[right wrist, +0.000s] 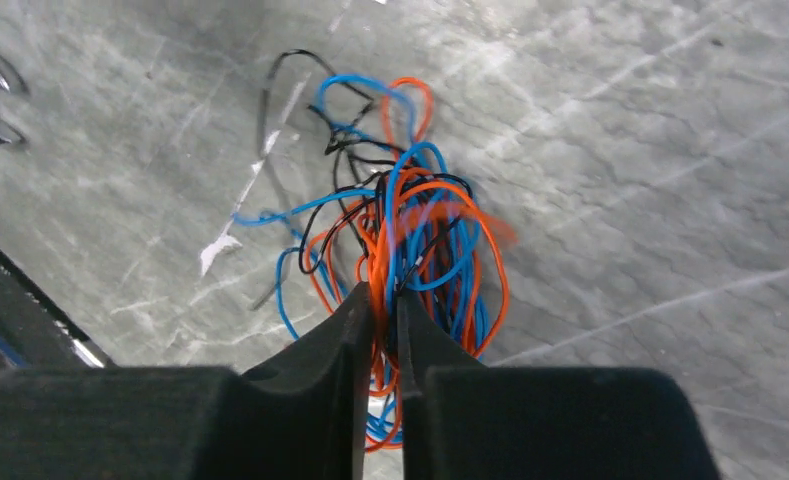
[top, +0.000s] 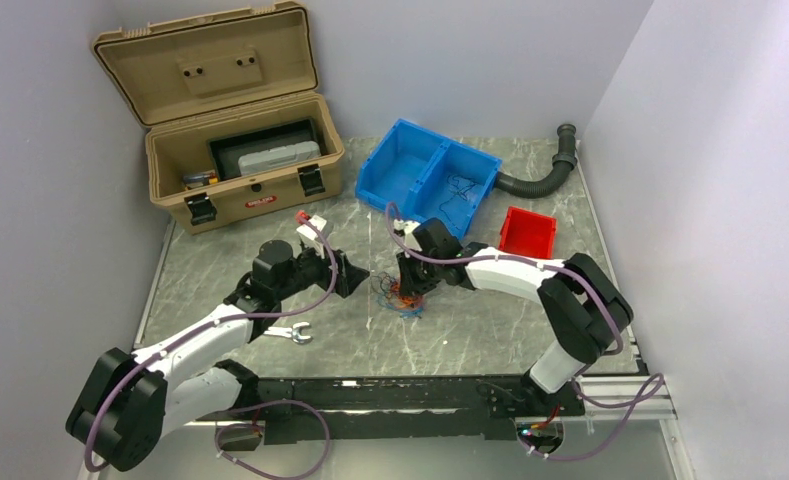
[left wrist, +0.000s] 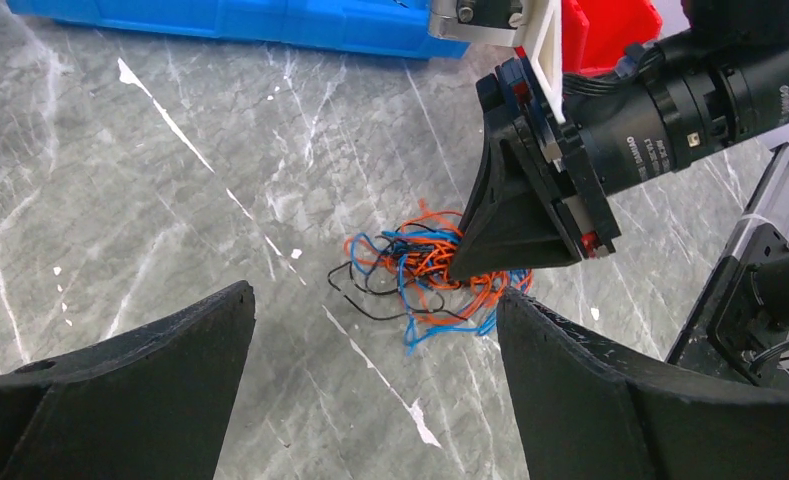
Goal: Untangle the cables
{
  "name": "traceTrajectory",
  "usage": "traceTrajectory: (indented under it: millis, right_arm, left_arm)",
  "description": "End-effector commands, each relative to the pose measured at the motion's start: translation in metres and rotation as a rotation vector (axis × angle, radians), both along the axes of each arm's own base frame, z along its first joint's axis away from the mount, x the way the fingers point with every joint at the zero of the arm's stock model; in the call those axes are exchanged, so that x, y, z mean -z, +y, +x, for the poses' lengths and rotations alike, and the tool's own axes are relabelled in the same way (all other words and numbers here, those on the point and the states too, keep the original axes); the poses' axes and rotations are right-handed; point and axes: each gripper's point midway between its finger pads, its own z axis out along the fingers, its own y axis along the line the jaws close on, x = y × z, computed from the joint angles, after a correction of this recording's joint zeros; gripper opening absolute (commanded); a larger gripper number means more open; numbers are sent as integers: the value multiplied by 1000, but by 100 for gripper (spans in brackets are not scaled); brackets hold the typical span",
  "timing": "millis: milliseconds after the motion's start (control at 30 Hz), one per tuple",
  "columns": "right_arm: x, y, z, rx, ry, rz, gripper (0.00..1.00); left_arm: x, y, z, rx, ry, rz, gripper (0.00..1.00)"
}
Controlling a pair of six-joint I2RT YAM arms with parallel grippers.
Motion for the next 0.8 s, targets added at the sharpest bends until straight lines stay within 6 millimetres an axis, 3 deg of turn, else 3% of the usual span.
traceTrajectory:
  millis: [0, 167, 300, 767]
  right_arm:
    - [-40, 34, 22, 0, -136, 117, 6]
    - [-92, 40, 32, 142, -230, 313, 0]
    - [-117, 44, 31, 201, -248, 465, 0]
    - [-122, 54, 19, 171, -197, 560, 0]
  left_arm:
    - [-8, 2, 4, -24, -45, -4, 93]
    - [-10, 6, 6, -48, -55, -8, 93]
    - [-6, 3, 5, -32, -37, -3, 94]
    - [-5, -24, -5, 120, 38, -65, 92]
